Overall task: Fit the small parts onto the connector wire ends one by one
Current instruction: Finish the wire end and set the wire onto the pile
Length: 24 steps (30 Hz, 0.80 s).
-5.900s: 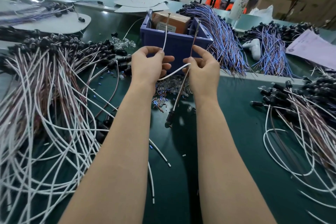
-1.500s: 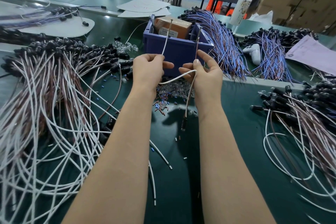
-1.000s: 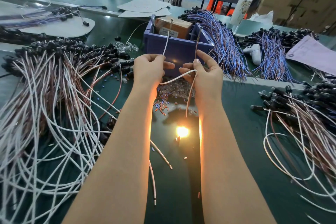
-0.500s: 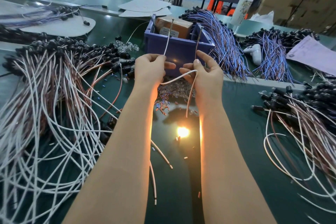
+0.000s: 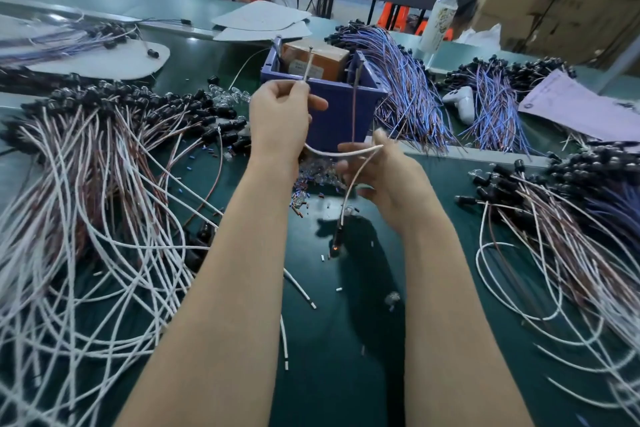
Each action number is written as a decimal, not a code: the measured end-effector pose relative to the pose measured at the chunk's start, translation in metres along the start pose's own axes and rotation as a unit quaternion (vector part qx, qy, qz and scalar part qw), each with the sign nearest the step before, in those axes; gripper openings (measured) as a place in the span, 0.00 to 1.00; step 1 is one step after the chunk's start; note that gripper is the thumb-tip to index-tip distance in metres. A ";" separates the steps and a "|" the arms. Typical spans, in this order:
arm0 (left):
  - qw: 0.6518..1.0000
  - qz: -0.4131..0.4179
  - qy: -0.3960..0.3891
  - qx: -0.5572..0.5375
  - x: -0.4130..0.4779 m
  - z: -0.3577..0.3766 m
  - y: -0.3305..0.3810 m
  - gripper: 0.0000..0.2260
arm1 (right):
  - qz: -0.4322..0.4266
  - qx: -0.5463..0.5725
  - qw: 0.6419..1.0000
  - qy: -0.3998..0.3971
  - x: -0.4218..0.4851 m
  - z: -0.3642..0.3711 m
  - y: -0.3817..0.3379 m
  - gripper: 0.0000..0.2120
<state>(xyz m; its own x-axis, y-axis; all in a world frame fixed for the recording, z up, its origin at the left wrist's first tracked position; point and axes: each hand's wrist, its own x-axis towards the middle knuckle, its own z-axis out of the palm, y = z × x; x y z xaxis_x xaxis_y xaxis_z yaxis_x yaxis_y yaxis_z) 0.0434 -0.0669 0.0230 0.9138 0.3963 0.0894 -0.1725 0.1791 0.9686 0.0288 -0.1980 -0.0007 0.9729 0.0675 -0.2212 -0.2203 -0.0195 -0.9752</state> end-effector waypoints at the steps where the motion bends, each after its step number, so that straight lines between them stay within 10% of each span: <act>1: 1.000 0.000 0.018 -0.022 -0.002 0.002 0.002 0.06 | 0.000 -0.037 0.999 0.001 -0.006 -0.006 0.003 0.17; 9: 0.962 -0.102 0.095 -0.237 -0.020 0.036 0.018 0.05 | -0.005 0.122 0.987 -0.108 -0.053 -0.028 0.011 0.15; 15: 0.976 -0.129 -0.001 -0.177 -0.043 0.066 0.017 0.07 | -0.106 0.183 0.957 -0.201 -0.078 -0.054 0.026 0.16; 20: 0.976 -0.019 -0.209 0.061 -0.072 0.102 0.026 0.09 | -0.217 -0.070 0.974 0.002 -0.078 -0.060 0.018 0.07; 24: 0.959 0.146 -0.121 0.209 -0.087 0.118 0.021 0.19 | -0.238 0.275 0.899 0.242 -0.076 -0.082 0.005 0.21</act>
<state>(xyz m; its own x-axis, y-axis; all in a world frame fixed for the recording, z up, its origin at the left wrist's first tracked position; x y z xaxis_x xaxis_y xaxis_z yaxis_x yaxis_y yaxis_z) 0.0041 -0.2040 0.0627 0.9158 0.1458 0.3743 -0.3184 -0.3047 0.8977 -0.0402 -0.2854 0.0110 0.8530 -0.5079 0.1203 0.3577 0.4012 -0.8433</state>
